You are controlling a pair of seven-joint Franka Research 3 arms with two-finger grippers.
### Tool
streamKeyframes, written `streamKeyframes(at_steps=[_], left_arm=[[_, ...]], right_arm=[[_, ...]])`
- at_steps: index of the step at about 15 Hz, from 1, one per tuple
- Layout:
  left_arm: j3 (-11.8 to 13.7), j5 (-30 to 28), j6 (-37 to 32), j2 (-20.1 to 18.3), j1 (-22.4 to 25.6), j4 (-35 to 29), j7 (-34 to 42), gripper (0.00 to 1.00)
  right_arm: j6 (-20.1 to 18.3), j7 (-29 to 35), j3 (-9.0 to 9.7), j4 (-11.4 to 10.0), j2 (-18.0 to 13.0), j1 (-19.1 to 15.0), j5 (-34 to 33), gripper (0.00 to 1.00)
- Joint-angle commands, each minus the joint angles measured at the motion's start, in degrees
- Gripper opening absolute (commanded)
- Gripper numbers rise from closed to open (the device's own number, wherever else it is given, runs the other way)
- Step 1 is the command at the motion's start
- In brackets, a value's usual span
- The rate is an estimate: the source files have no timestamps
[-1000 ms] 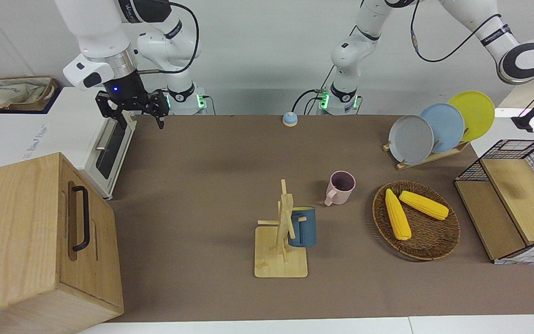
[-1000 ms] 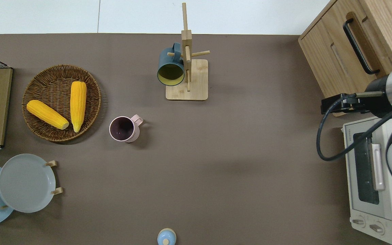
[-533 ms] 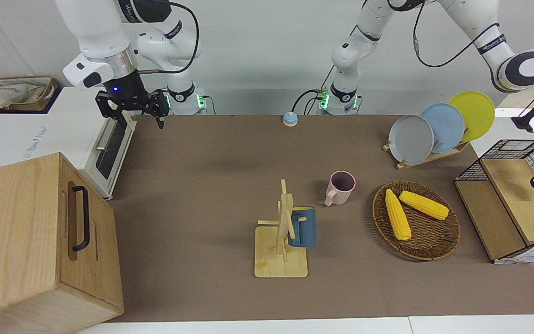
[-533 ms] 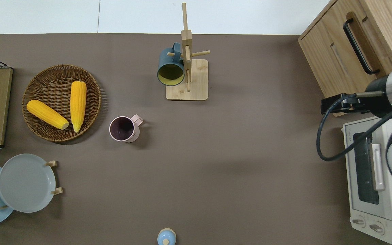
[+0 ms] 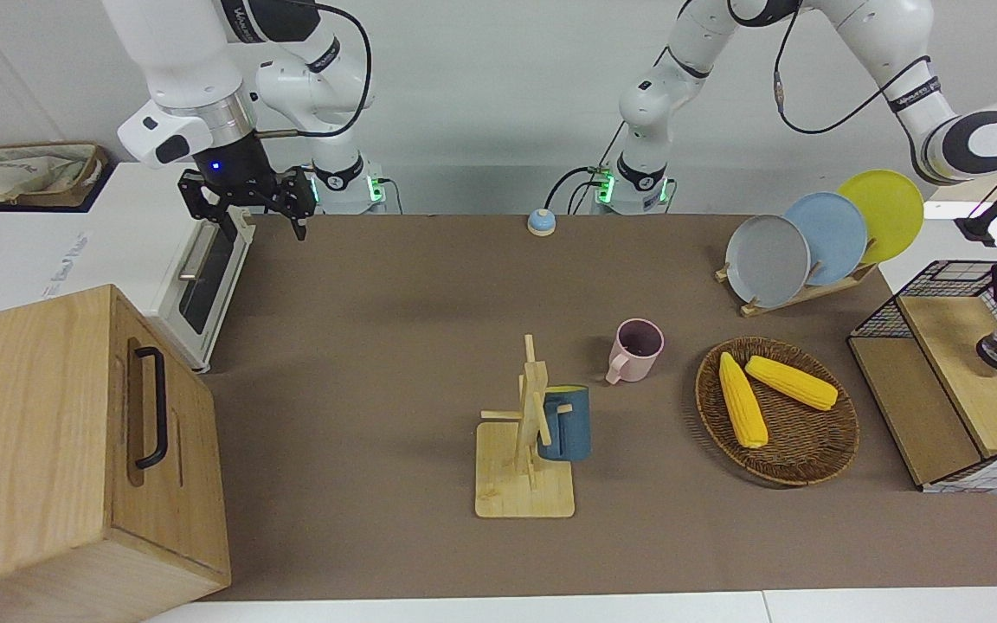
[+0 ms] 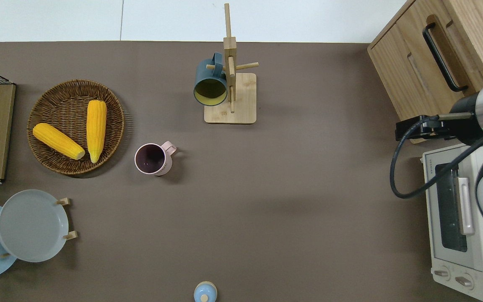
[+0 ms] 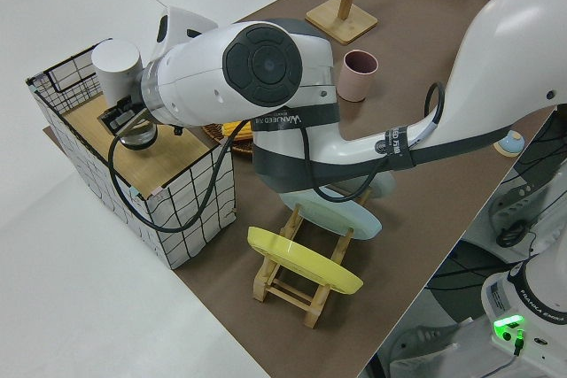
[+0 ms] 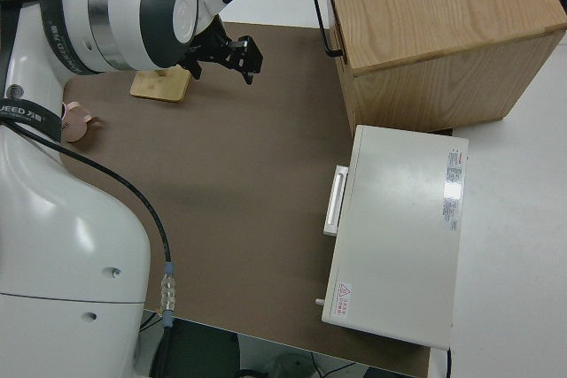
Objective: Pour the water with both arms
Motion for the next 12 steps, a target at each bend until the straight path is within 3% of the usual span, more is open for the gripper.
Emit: streamKeyframes(at_steps=[1,7,12], left_arm=[[0.02,-0.37,-2.84,-0.78,0.43,1.04,-1.74,0.00],[1.51,11.04,-7.77,-1.04,0.35,2.63,-9.03,0.00],[1.42,11.50,-7.08,-0.78,-0.09,2.10,-9.03,0.00]], right_arm=[[-0.43,-0.66,0.34,0.24,-0.25,-0.38,-0.20,0.985],[-0.43,-0.57,0.34,0.24,-0.25,-0.38,-0.20,0.985],[-0.43,-0.66,0.34,0.24,-0.25,-0.38,-0.29,0.987]])
